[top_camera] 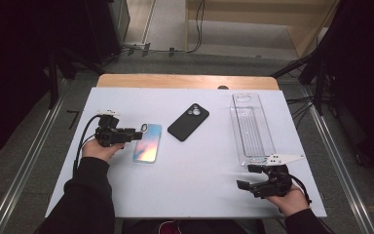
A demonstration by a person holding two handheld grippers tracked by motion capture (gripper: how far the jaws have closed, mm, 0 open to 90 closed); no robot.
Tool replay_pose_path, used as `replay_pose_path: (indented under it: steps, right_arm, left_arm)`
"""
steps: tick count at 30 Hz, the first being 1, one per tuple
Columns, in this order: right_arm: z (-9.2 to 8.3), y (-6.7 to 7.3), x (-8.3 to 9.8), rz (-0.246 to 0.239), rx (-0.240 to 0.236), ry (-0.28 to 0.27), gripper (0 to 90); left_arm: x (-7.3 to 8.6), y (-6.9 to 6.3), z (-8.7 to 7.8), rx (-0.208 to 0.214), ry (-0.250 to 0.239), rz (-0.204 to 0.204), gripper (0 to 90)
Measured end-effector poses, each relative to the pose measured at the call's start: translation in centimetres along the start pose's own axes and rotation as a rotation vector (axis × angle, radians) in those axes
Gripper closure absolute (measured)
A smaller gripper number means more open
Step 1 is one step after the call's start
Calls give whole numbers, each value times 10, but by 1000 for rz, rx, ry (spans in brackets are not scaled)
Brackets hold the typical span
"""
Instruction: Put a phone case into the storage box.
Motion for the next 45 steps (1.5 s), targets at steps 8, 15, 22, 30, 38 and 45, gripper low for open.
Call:
replay_pose_path:
  steps: [8,15,22,30,38,45]
  right_arm:
    - [0,0,0,-3,1,0,126]
    - [0,0,0,1,0,-4,126]
    - [0,0,-1,-1,4,-8,126]
    - [1,-1,-1,2,13,-8,126]
    - [2,-1,-1,-2,13,-7,126]
    - [2,-1,-1,-2,11,-6,126]
  left_arm:
    - [10,-28,-13,89,-42,17,344]
    - [18,-39,-16,98,-30,48,311]
    - [30,-54,-20,119,-22,73,282]
    - [49,-73,-31,160,-29,81,282]
    - [66,-83,-35,166,-7,76,282]
    - [66,-83,-35,142,-13,79,282]
Point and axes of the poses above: each handheld gripper's, and its own axes: z roughly forward along the jaws, x roughly out of its underside, y roughly to its left, the point moved 8 cm from there along z, roughly forward along the jaws, and after that the axes turned 6 degrees about -y, right-handed, at the moved point
